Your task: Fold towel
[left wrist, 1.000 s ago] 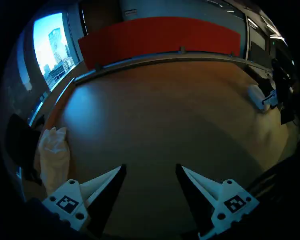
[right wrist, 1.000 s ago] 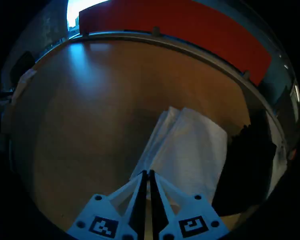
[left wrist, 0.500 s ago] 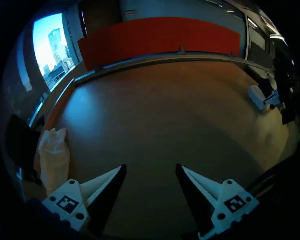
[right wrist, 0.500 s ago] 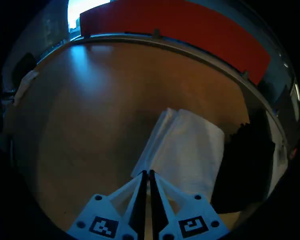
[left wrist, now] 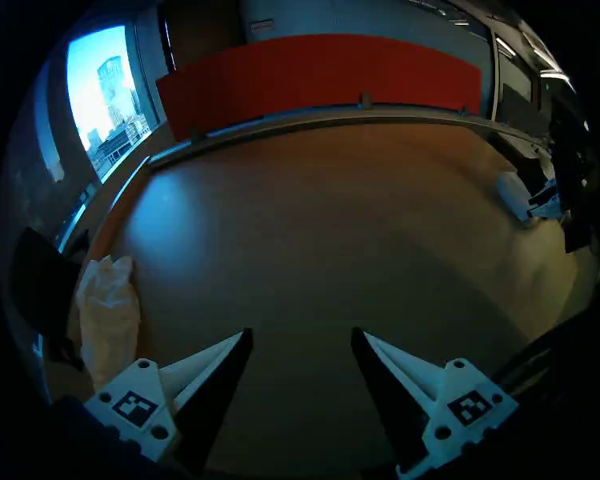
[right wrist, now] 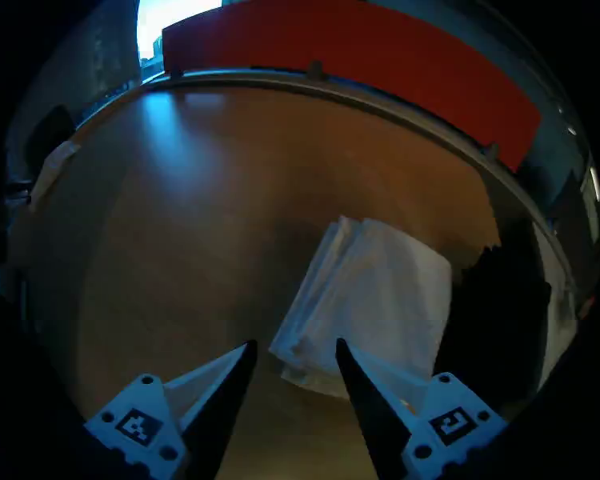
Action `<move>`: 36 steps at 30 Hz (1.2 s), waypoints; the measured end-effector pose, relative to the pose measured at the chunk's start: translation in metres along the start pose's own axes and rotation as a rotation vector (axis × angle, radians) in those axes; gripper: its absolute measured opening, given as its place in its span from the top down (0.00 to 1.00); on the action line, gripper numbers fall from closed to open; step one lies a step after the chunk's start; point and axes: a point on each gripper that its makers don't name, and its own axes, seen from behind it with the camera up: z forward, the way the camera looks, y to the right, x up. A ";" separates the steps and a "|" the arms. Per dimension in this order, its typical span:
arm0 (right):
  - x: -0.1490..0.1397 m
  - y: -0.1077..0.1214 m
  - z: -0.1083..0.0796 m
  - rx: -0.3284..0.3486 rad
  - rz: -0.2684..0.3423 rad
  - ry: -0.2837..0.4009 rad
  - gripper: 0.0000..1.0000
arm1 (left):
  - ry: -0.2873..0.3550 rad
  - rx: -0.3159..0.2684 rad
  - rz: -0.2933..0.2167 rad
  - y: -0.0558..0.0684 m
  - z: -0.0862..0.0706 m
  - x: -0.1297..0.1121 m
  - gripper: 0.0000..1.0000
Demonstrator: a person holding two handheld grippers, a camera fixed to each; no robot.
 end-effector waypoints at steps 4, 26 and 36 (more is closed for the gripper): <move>0.002 0.001 -0.002 -0.012 0.024 0.013 0.15 | 0.006 -0.001 -0.005 -0.001 0.001 0.002 0.09; 0.029 -0.009 -0.019 -0.071 0.175 0.150 0.13 | 0.035 -0.016 -0.064 -0.001 0.005 0.010 0.09; 0.039 -0.006 -0.031 -0.147 0.285 0.229 0.13 | 0.050 -0.026 -0.085 -0.003 0.008 0.016 0.09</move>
